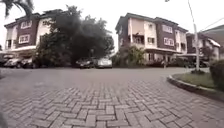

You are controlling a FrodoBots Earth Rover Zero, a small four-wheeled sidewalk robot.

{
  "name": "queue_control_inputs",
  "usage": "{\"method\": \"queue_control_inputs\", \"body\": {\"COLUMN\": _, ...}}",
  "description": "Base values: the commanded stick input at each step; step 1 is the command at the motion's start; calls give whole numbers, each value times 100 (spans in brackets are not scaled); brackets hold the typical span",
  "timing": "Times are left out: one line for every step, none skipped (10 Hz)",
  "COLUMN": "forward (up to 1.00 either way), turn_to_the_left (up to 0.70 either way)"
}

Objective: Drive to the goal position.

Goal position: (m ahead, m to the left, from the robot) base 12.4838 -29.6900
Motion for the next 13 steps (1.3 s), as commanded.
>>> {"method": "queue_control_inputs", "body": {"forward": 70, "turn_to_the_left": 0}}
{"method": "queue_control_inputs", "body": {"forward": 70, "turn_to_the_left": 0}}
{"method": "queue_control_inputs", "body": {"forward": 70, "turn_to_the_left": 0}}
{"method": "queue_control_inputs", "body": {"forward": 70, "turn_to_the_left": 0}}
{"method": "queue_control_inputs", "body": {"forward": 70, "turn_to_the_left": 0}}
{"method": "queue_control_inputs", "body": {"forward": 70, "turn_to_the_left": 0}}
{"method": "queue_control_inputs", "body": {"forward": 70, "turn_to_the_left": 0}}
{"method": "queue_control_inputs", "body": {"forward": 70, "turn_to_the_left": 0}}
{"method": "queue_control_inputs", "body": {"forward": 70, "turn_to_the_left": 0}}
{"method": "queue_control_inputs", "body": {"forward": 70, "turn_to_the_left": -20}}
{"method": "queue_control_inputs", "body": {"forward": 70, "turn_to_the_left": -34}}
{"method": "queue_control_inputs", "body": {"forward": 70, "turn_to_the_left": -18}}
{"method": "queue_control_inputs", "body": {"forward": 70, "turn_to_the_left": -1}}
